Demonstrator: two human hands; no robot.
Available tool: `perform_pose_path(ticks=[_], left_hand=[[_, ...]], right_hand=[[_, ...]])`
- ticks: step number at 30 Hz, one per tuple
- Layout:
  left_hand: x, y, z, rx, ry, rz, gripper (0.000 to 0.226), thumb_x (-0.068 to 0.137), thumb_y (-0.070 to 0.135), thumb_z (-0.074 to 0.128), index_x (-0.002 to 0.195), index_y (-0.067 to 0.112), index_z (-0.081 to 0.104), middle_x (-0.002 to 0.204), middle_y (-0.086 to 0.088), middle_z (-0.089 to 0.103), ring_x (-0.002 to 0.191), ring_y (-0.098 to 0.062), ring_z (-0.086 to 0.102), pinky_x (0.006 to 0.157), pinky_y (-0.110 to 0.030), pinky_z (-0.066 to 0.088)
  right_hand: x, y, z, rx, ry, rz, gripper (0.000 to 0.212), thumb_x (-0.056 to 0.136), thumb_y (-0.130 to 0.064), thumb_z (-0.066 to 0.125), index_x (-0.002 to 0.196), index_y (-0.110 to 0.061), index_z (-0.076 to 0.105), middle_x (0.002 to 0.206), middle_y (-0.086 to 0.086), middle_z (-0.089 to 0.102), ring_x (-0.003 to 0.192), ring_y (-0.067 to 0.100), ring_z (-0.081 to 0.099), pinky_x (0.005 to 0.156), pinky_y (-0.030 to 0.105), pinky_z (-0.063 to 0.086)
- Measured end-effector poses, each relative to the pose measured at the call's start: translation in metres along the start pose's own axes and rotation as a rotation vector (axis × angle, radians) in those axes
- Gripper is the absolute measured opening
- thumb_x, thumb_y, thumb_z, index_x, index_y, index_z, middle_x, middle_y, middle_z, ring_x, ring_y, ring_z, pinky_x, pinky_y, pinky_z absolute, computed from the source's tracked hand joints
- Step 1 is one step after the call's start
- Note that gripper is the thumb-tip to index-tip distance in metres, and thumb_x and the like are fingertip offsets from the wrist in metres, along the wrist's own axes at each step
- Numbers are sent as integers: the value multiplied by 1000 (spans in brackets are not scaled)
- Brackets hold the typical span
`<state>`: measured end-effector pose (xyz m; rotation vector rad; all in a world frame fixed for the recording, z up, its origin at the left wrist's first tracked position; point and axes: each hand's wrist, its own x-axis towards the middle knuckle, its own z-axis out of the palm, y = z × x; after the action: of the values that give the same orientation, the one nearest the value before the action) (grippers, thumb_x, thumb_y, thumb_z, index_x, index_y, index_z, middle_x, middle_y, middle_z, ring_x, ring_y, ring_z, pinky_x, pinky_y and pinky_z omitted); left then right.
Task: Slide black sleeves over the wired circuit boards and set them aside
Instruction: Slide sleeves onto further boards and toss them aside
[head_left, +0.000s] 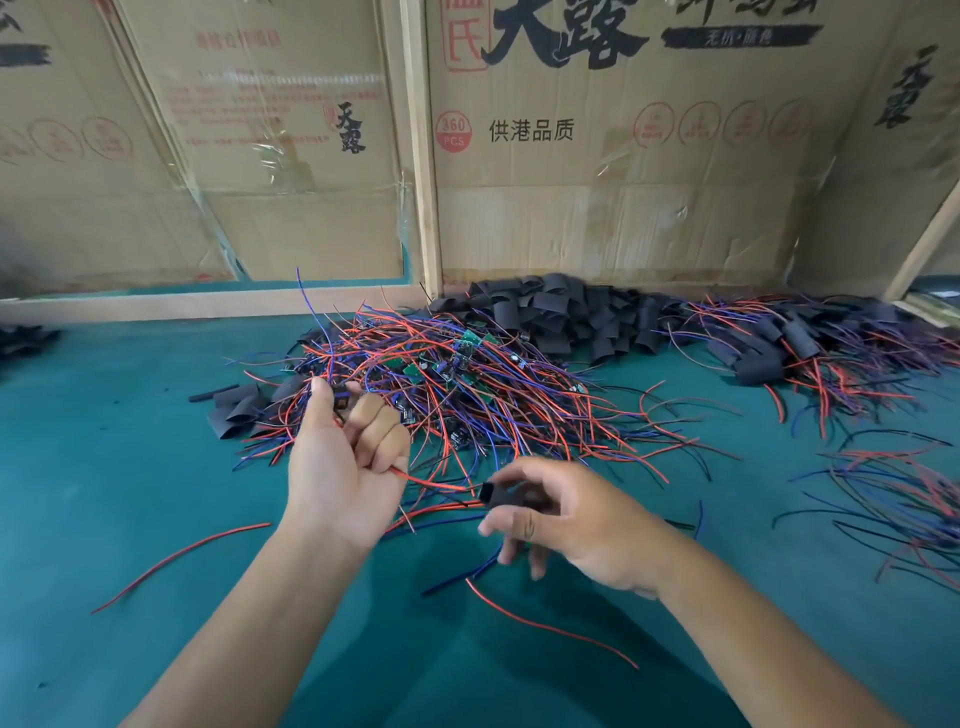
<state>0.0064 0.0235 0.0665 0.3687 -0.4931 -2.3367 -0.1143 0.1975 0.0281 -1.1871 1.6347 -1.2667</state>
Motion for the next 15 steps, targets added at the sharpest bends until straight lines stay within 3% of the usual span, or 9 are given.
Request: perform_pose_path(ticks=[3,9,15], left_hand=[[0,4,0,-89,-19,-36,43,107,47,33,76,19,45,51,9,20,38,-8,15,32,-23,19],[-1,-1,-2,-116,-36,-62,42,106,45,34,77,18,45,51,8,20,46,-9,7,32,-22,19],[2,-3,-5,61,-5,19,41,105,50,35,77,22,46,56,9,16,48,-11,4,34,-22,14]], right_hand=[[-1,-2,9,122,-80,26,36,93,-23,65,120,-3,53,112,32,64,90,27,71,67,32,55],[0,-5,19,196,-102,-5,40,87,-32,64,117,-7,55,118,33,60,98,24,71,73,29,55],[-1,-4,15,253,-128,-10,36,95,-24,63,124,-6,54,119,17,69,106,30,70,79,30,53]])
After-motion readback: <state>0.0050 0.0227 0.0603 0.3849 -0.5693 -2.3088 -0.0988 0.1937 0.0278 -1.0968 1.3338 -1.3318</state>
